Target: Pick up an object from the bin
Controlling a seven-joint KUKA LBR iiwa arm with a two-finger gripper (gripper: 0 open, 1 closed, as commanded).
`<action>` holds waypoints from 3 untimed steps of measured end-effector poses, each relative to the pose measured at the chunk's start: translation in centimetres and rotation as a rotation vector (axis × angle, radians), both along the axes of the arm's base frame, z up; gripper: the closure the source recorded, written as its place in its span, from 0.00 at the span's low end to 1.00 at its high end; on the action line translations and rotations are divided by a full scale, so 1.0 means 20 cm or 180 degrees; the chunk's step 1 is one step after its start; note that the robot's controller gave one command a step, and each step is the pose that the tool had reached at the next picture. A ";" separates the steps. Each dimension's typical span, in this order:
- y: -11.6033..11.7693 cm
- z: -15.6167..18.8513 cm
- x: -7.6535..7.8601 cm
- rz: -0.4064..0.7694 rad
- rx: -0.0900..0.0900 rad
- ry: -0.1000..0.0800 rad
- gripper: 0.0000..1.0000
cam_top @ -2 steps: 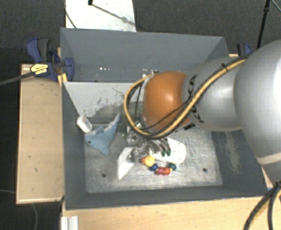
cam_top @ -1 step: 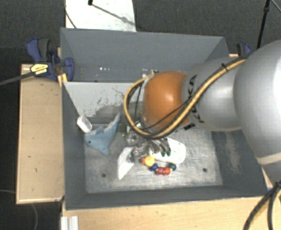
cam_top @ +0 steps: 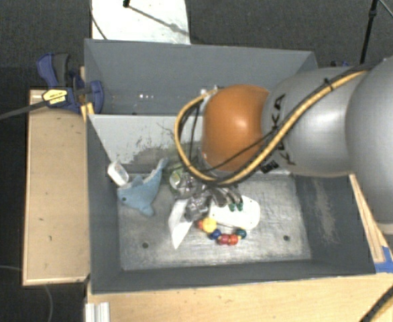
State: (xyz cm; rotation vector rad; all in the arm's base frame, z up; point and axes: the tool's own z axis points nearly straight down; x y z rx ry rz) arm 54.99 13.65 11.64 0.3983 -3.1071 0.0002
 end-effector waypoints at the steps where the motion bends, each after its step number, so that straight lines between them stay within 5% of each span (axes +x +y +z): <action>1: 0.05 0.16 0.06 -0.0006 0.0013 -0.0060 1.00; 2: 0.07 0.19 -0.02 0.0028 0.0005 -0.0021 1.00; 3: 0.00 0.35 0.09 -0.0003 0.0009 -0.0032 1.00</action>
Offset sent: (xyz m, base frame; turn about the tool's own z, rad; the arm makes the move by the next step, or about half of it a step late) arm -0.0172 0.0181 0.0635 -0.0135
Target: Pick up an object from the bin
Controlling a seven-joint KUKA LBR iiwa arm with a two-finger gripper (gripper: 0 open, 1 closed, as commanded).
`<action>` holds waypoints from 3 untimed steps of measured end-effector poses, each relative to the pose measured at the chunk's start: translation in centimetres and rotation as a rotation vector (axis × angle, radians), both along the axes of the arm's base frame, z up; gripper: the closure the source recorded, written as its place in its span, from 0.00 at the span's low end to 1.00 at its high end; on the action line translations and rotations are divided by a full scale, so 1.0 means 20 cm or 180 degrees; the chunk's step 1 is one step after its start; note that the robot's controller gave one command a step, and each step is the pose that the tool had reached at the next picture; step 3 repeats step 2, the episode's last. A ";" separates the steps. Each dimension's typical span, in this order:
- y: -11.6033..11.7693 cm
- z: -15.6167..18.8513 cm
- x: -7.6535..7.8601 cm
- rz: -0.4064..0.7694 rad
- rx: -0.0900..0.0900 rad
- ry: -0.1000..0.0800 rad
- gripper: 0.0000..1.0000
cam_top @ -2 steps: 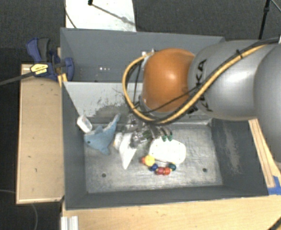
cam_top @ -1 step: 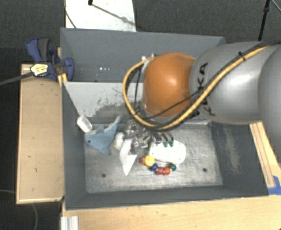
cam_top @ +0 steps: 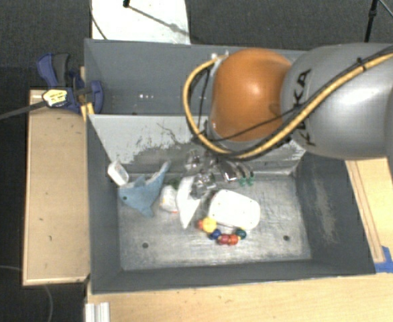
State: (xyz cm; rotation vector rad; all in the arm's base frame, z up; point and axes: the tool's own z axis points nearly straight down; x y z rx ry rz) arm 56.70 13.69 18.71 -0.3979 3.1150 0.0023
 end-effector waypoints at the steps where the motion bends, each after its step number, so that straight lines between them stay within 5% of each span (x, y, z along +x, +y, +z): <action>1: 0.03 -0.09 0.03 -0.0042 0.0003 -0.0029 1.00; 2: -0.01 0.04 -0.06 -0.0002 -0.0009 0.0032 1.00; 3: -0.01 0.04 -0.06 -0.0002 -0.0009 0.0032 1.00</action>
Offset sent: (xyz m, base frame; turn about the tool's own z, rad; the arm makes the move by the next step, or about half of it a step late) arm -0.0257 -0.0132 0.0827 -0.0177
